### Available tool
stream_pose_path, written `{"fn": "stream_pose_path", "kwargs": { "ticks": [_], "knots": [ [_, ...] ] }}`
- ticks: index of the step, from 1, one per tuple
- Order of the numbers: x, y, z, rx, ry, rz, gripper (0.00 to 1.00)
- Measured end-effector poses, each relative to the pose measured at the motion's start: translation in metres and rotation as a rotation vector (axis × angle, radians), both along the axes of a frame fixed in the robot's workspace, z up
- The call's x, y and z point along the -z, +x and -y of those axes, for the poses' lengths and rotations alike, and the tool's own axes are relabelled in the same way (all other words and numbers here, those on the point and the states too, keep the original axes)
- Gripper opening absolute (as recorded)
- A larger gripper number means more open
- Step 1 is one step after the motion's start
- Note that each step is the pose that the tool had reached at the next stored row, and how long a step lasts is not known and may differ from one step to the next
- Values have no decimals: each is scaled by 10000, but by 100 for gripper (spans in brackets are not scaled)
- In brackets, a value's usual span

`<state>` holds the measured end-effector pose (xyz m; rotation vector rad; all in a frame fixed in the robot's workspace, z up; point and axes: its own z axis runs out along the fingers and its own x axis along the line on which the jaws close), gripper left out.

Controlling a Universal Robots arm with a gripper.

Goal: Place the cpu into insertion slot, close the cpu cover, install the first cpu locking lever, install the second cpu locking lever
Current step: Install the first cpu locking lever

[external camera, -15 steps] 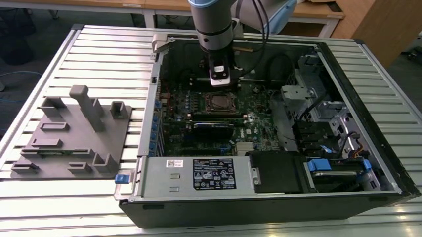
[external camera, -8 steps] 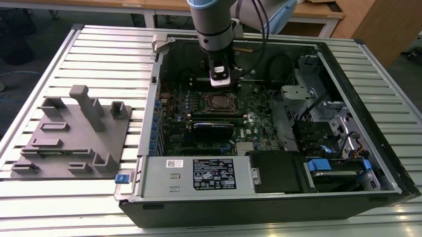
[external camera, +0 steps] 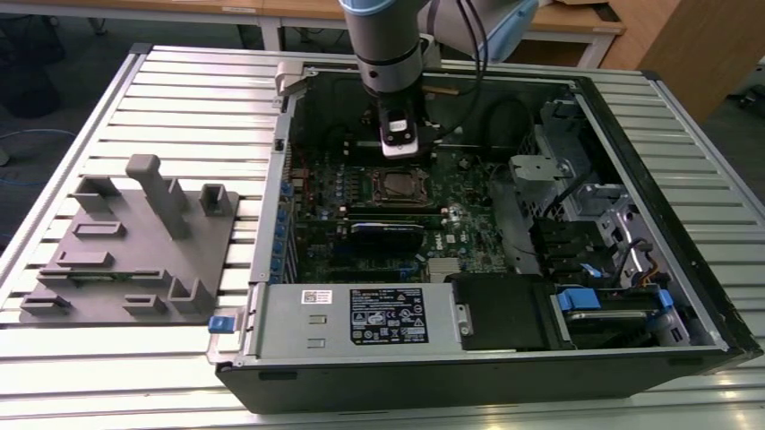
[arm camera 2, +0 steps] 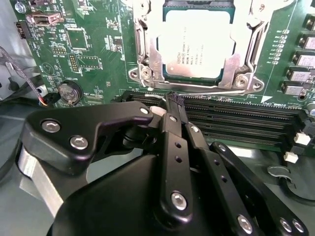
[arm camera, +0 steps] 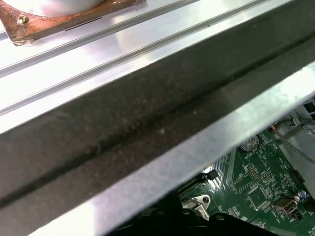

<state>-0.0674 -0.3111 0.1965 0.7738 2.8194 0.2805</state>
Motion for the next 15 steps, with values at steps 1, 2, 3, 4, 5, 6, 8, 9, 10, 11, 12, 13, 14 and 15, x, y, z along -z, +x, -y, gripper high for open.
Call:
{"fn": "stream_pose_path", "kwargs": {
  "ticks": [1, 2, 3, 4, 5, 6, 8, 9, 10, 11, 12, 13, 14, 15],
  "knots": [
    [0, 4, 0, -1, -23, 1, 11],
    [1, 8, 0, 0, -42, 1, 11],
    [1, 12, 1, 0, -55, 1, 11],
    [2, 16, 1, -1, -64, 2, 11],
    [3, 18, 1, -1, -70, 1, 11],
    [4, 18, 1, 0, -75, 0, 11],
    [5, 19, 1, -3, -76, -1, 11],
    [5, 19, 1, -4, -75, 0, 11],
    [6, 19, 1, -5, -75, 1, 11],
    [6, 19, 1, -5, -74, 1, 11],
    [6, 18, 1, -6, -67, 5, 11],
    [6, 14, 1, -5, -60, 12, 11],
    [6, 7, 1, -5, -50, 21, 11],
    [6, 1, 1, -5, -33, 30, 11]
  ]
}}
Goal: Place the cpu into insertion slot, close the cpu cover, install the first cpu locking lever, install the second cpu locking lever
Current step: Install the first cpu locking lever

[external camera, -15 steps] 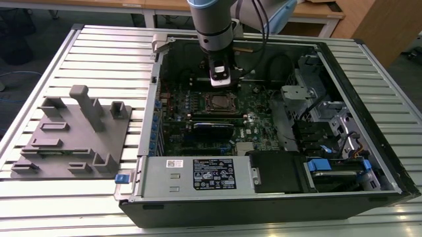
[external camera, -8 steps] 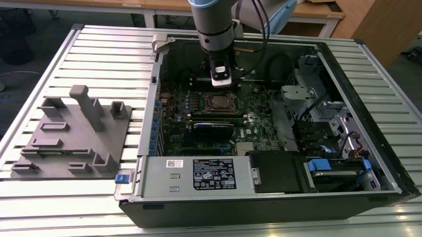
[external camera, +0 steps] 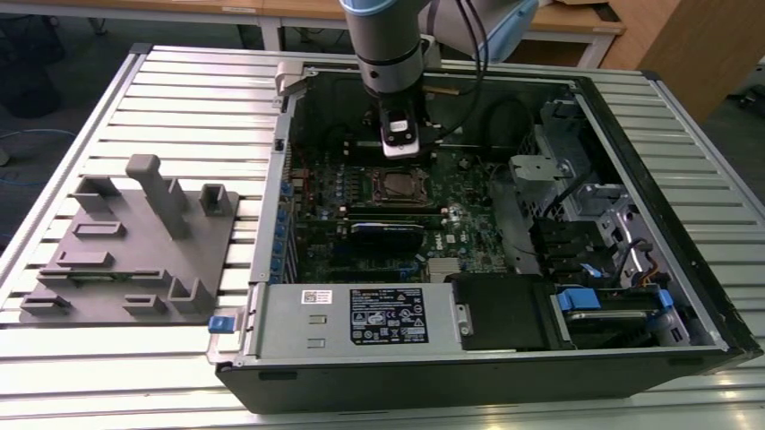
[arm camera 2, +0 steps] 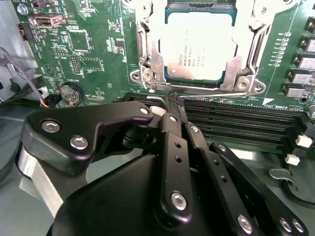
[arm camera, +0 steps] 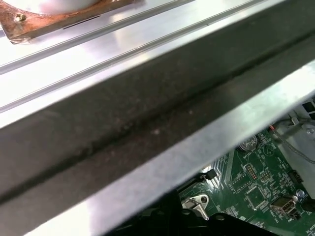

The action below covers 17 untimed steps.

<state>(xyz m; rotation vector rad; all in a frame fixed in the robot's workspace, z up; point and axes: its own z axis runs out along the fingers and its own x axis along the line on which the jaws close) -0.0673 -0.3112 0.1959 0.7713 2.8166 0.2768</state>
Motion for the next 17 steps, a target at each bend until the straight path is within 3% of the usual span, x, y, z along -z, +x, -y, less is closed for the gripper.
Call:
{"fn": "stream_pose_path", "kwargs": {
  "ticks": [3, 6, 12, 17],
  "knots": [
    [0, -10, 0, 0, 60, 17, 11],
    [1, -27, 0, -1, 65, 48, 11],
    [5, -62, 3, -2, 150, 184, 11],
    [5, -63, 3, -2, 150, 190, 11]
  ]
}}
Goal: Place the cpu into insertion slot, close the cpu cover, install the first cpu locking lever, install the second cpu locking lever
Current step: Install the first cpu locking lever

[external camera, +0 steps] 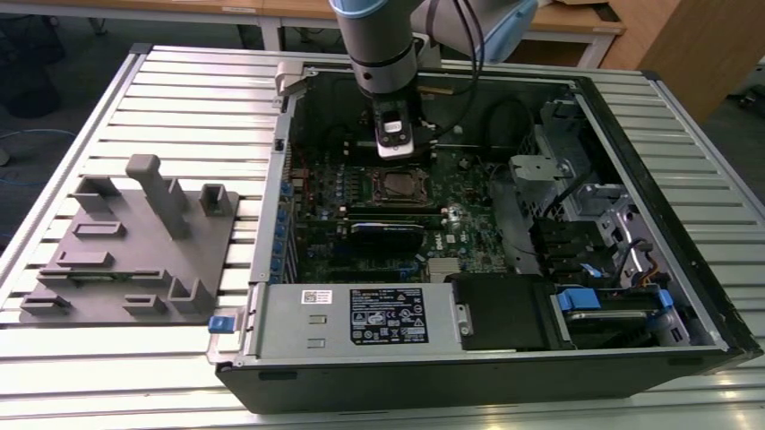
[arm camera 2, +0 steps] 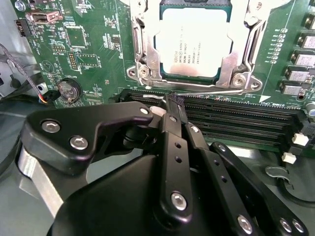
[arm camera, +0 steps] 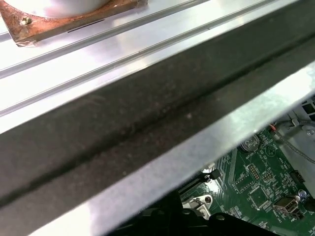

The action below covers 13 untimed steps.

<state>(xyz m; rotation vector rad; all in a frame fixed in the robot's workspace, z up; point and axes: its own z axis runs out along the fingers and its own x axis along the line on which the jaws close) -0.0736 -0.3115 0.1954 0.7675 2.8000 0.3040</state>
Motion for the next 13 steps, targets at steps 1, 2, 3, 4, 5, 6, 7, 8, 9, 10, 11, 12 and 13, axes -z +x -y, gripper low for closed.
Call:
{"fn": "stream_pose_path", "kwargs": {
  "ticks": [1, 2, 3, 4, 5, 6, 7, 8, 9, 10, 11, 12, 13],
  "knots": [
    [2, 0, 0, 0, 2, 2, 11],
    [5, 0, 0, -2, 2, 5, 11],
    [8, 0, 0, -8, 0, 7, 11],
    [11, 0, 0, -14, -2, 7, 11],
    [13, 3, 0, -18, -3, 6, 11],
    [15, 7, 0, -20, -4, 6, 11],
    [17, 12, 0, -22, -3, 7, 11],
    [19, 17, 0, -23, -4, 7, 11],
    [20, 20, 0, -22, -5, 8, 11],
    [21, 23, 0, -22, -9, 9, 11],
    [21, 26, 0, -23, -12, 9, 11],
    [21, 30, 1, -22, -18, 8, 11],
    [21, 33, 2, -22, -24, 8, 11]
  ]
}}
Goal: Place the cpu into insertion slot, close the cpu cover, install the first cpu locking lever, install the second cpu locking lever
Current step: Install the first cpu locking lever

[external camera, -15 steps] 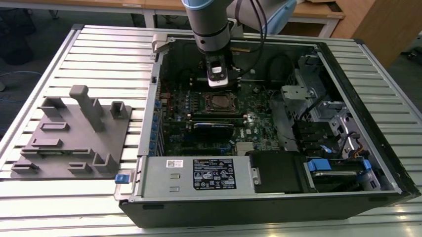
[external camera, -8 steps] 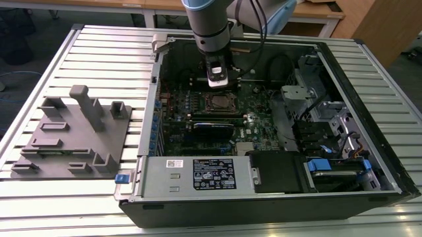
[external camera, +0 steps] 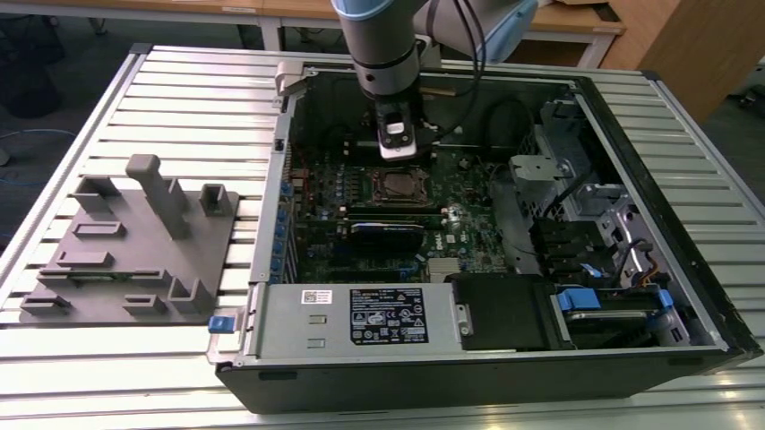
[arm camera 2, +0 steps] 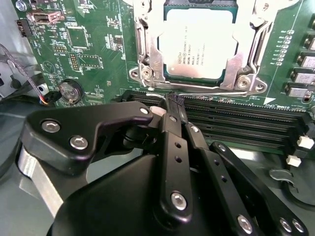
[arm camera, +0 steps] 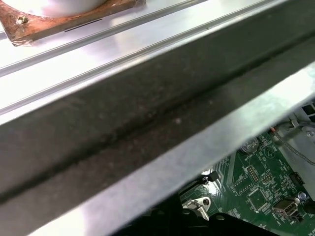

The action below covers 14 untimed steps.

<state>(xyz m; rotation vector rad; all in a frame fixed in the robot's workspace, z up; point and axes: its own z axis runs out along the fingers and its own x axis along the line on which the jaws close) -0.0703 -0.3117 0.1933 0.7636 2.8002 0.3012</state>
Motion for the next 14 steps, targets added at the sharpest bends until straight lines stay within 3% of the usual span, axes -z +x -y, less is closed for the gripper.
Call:
{"fn": "stream_pose_path", "kwargs": {
  "ticks": [6, 10, 14],
  "knots": [
    [0, 2, 2, 0, -14, 0, 11],
    [3, -8, 7, -28, 121, 52, 11],
    [3, -14, 10, -37, 130, 66, 11]
  ]
}}
